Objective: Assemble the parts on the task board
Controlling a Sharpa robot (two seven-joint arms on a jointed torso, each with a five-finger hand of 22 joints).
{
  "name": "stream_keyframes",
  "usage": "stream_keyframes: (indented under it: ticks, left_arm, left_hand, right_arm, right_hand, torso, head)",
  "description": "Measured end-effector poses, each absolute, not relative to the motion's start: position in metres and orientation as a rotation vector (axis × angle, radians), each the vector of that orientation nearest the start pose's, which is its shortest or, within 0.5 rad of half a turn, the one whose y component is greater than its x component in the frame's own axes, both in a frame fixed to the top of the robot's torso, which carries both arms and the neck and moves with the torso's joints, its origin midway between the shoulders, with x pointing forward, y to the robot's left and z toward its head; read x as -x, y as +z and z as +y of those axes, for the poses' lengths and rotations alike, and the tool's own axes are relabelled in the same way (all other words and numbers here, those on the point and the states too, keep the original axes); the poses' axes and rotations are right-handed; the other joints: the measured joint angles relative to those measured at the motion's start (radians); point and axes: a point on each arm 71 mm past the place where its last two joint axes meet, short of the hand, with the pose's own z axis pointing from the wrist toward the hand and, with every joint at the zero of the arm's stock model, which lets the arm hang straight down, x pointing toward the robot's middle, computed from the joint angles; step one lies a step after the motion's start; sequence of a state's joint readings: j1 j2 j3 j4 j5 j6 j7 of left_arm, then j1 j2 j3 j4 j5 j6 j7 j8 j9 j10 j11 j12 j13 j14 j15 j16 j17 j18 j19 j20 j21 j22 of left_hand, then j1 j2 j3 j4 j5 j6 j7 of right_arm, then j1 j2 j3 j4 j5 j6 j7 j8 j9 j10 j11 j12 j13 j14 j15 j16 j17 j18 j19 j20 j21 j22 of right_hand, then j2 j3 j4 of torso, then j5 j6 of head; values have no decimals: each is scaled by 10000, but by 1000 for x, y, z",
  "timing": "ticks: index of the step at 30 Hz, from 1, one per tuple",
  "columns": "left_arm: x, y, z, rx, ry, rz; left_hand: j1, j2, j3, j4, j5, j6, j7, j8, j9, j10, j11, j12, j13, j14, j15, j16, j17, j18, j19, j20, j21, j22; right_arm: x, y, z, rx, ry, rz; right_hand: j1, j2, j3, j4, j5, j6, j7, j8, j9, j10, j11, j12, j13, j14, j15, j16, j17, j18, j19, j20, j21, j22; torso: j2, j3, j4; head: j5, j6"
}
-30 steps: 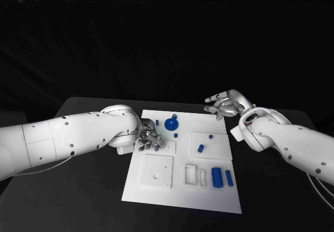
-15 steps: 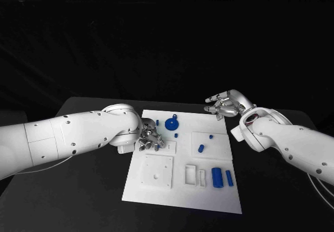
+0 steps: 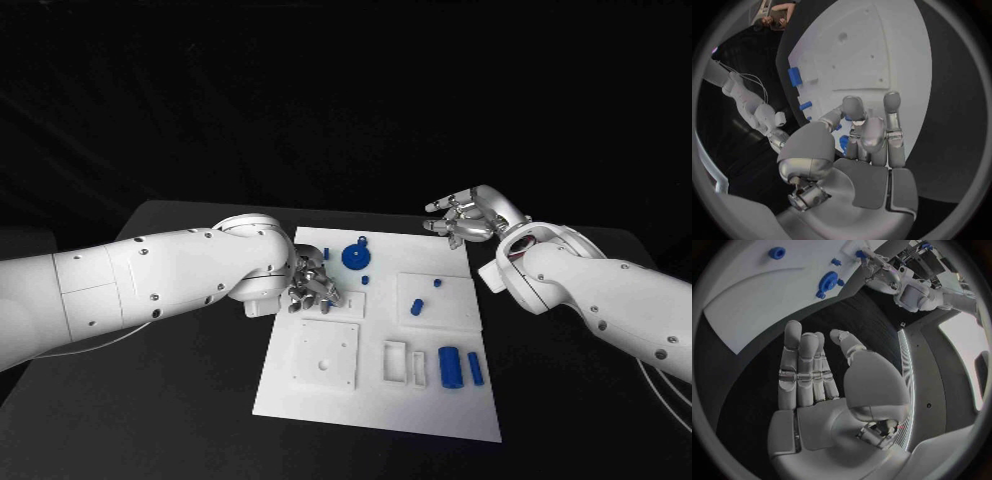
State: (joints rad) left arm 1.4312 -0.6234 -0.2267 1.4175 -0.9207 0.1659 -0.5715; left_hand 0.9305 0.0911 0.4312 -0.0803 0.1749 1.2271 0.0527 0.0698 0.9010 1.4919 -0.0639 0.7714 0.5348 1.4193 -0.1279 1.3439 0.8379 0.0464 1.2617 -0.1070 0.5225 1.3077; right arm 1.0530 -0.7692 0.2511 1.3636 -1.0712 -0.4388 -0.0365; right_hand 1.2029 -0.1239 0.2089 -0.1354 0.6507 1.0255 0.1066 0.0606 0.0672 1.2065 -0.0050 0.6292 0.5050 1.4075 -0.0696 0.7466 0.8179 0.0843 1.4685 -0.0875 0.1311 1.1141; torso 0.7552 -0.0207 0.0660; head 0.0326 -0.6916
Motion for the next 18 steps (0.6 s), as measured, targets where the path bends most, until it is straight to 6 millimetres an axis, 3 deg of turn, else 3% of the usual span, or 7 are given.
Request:
stream_keyframes:
  ticks: [1, 2, 3, 4, 6, 10, 18]
  left_arm:
    - [-504, -188, 145, 721, -3827, 23778]
    - [-504, -188, 145, 701, -3813, 23804]
    - [-503, -191, 145, 646, -3753, 23907]
    - [-501, -194, 146, 626, -3677, 23999]
    - [-501, -195, 146, 621, -3665, 24036]
    - [-501, -194, 145, 577, -3650, 24059]
    - [-501, -194, 145, 564, -3641, 24056]
  left_hand:
    - [0, 0, -32, 32, -12, 47, -46, -2, 7, 0, 0, 0, 11, 0, 0, 0, 1, -1, 0, 0, 0, 0]
    - [0, 1, -52, 52, -18, 487, -151, -13, 19, 0, 0, 0, 13, 0, 0, 0, 13, 0, 0, 0, 0, 0]
    - [0, 0, -56, 56, -18, 968, -315, -12, 31, 0, 0, 0, 13, 13, 12, -1, 14, -1, 0, 0, 0, -1]
    - [11, 39, -67, 67, -16, 1593, -641, -21, 28, 0, 0, 1, 14, 13, 13, -1, 14, 0, 0, 0, 0, -1]
    - [16, 45, -82, 82, 178, 1984, -975, -9, 23, -204, -197, 0, 28, 15, 6, -1, 14, -2, -36, 35, 0, -1]
    - [16, 45, -79, 79, 538, 1950, -1013, -7, 23, -205, -198, 0, 45, 29, -8, -1, 25, -1, -36, 35, 0, -2]
    - [17, 45, -76, 74, 587, 1972, -1036, -7, 23, -226, -219, 0, 45, 29, -8, -1, 25, -1, -36, 35, 0, -2]
  right_arm:
    - [-527, -163, -232, -4519, 8479, 14801]
    - [-527, -163, -232, -4519, 8479, 14801]
    - [-527, -163, -232, -4519, 8479, 14801]
    - [-527, -163, -232, -4518, 8481, 14801]
    - [-527, -163, -231, -4517, 8484, 14805]
    - [-527, -163, -232, -4520, 8478, 14807]
    - [-527, -163, -231, -4519, 8486, 14809]
  right_hand:
    - [0, 0, 0, 0, 0, 0, 0, 0, 0, 0, 0, 0, 0, 0, 0, 0, 0, -1, 0, 0, 0, 0]
    - [0, 0, 0, 0, 0, 0, 0, 0, 0, 0, 0, 0, 0, 0, 0, 0, 0, 0, 0, 0, 0, 0]
    - [0, 0, 0, 0, 7, 0, 0, 0, 0, 0, 0, 0, 0, 0, 0, 0, 0, -1, 0, 0, 0, 0]
    - [0, 0, 0, 0, 42, 0, 0, 0, 0, 0, 0, 0, 0, 0, 0, 0, 0, -1, 0, 0, 0, 0]
    - [0, 0, 0, 0, 49, 0, 0, 0, 0, 0, 0, 0, 1, 0, 0, 0, 0, 0, 0, 0, 0, 0]
    - [0, 0, 0, 0, 49, 0, 0, 0, 0, 0, 0, 0, 1, 0, 0, 0, 0, -1, 0, 0, 0, 10]
    - [0, 0, 0, 0, 48, 0, 0, 0, 0, 0, 0, 0, 1, 0, 0, 0, 0, 0, 0, 0, 0, 10]
  torso:
    - [0, -1, 0]
    - [0, -2, 1]
    - [0, -3, 1]
    - [0, -3, 1]
    - [0, -6, 2]
    - [1, -10, 2]
    - [1, -10, 5]
  head:
    - [0, 0]
    - [0, 0]
    - [0, -1]
    - [0, -1]
    - [0, -1]
    - [-7, 0]
    - [-9, 18]
